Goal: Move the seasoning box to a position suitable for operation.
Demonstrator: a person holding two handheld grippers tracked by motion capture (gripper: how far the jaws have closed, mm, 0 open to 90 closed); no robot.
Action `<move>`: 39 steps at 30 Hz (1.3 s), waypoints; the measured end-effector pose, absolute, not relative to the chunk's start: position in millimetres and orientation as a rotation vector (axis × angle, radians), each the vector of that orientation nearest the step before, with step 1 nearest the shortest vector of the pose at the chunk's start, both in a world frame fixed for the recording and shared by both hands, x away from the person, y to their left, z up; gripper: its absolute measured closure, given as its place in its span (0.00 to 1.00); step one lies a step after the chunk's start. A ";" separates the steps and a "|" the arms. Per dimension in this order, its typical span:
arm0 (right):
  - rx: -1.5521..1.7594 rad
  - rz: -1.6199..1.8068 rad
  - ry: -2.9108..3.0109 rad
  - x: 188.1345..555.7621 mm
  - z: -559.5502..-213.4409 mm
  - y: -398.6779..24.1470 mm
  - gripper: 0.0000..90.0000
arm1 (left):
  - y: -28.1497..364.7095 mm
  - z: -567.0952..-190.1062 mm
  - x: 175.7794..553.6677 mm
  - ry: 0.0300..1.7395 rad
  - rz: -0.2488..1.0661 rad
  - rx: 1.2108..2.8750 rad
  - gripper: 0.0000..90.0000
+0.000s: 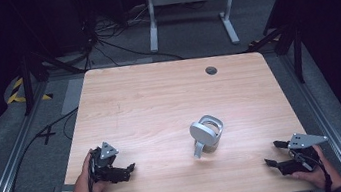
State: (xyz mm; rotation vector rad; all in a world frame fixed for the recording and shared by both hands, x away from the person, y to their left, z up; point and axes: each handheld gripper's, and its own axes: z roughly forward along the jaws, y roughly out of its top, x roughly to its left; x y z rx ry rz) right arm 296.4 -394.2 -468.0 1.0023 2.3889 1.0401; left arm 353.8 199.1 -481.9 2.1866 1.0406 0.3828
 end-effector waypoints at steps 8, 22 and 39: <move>0.990 1.022 2.412 295.9 -465.3 -392.2 0.30 | 198.7 -481.2 352.2 1.041 0.402 2.187 0.02; 0.887 1.088 2.424 289.6 -449.4 -379.1 0.89 | 198.6 -481.9 353.6 1.040 0.388 2.185 0.01; 0.725 1.198 2.420 290.0 -421.7 -332.0 1.00 | 198.3 -482.0 353.2 1.047 0.387 2.180 0.01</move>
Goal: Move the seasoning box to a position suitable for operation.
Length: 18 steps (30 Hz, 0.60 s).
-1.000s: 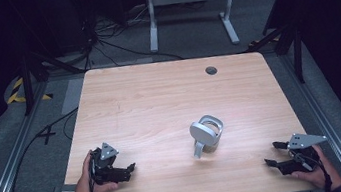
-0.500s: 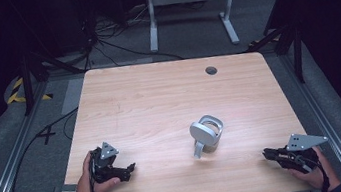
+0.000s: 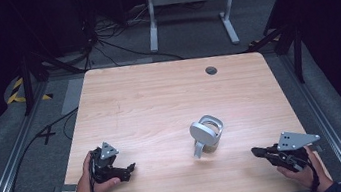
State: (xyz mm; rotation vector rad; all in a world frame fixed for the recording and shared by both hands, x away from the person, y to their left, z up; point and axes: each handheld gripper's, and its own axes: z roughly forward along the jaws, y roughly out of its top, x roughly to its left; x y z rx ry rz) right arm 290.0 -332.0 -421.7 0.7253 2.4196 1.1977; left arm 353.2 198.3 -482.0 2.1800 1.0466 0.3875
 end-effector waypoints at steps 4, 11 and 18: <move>0.692 1.210 2.426 289.0 -417.8 -323.4 1.00 | 198.5 -481.9 353.3 1.045 0.389 2.182 0.01; 0.644 1.230 2.428 292.0 -409.3 -308.2 1.00 | 198.4 -481.9 353.3 1.046 0.388 2.181 0.01; 0.581 1.270 2.433 294.7 -398.2 -284.3 1.00 | 198.7 -481.9 353.4 1.042 0.388 2.183 0.01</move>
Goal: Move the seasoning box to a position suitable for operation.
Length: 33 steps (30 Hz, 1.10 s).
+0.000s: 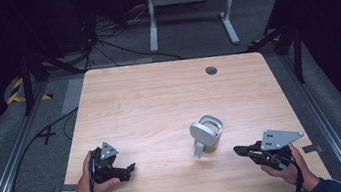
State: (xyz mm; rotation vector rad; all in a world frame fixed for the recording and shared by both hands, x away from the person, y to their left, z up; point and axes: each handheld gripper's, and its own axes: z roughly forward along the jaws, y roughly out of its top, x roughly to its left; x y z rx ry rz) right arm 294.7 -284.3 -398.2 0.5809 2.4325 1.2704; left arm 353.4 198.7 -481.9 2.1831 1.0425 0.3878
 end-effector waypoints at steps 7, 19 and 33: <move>0.512 1.315 2.434 294.7 -386.0 -257.5 1.00 | 198.7 -481.9 353.4 1.042 0.386 2.183 0.01; 0.408 1.330 2.421 294.5 -369.0 -224.1 1.00 | 198.7 -481.9 353.4 1.042 0.386 2.183 0.01; 0.413 1.343 2.388 304.2 -359.9 -221.5 1.00 | 198.7 -481.9 353.4 1.042 0.385 2.183 0.01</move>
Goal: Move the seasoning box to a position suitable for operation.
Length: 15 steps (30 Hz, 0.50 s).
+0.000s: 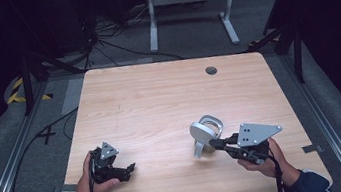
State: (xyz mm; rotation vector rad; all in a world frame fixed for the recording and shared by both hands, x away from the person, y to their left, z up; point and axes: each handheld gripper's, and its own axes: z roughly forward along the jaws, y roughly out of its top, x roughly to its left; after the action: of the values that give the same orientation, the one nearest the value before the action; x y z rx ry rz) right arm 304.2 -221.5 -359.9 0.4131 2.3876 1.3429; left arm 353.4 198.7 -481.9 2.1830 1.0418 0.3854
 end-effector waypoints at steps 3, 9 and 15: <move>0.416 1.345 2.385 305.9 -359.5 -221.2 1.00 | 198.8 -481.9 353.4 1.041 0.387 2.184 0.01; 0.422 1.343 2.380 308.6 -359.3 -222.5 1.00 | 198.7 -481.9 353.3 1.043 0.386 2.183 0.01; 0.428 1.341 2.379 310.1 -359.4 -224.2 1.00 | 198.7 -481.9 353.3 1.042 0.386 2.183 0.01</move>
State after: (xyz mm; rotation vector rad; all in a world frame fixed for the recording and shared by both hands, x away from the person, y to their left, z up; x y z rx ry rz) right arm 310.1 -224.2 -359.4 0.4280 2.3788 1.3413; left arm 353.3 198.7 -481.9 2.1831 1.0421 0.3861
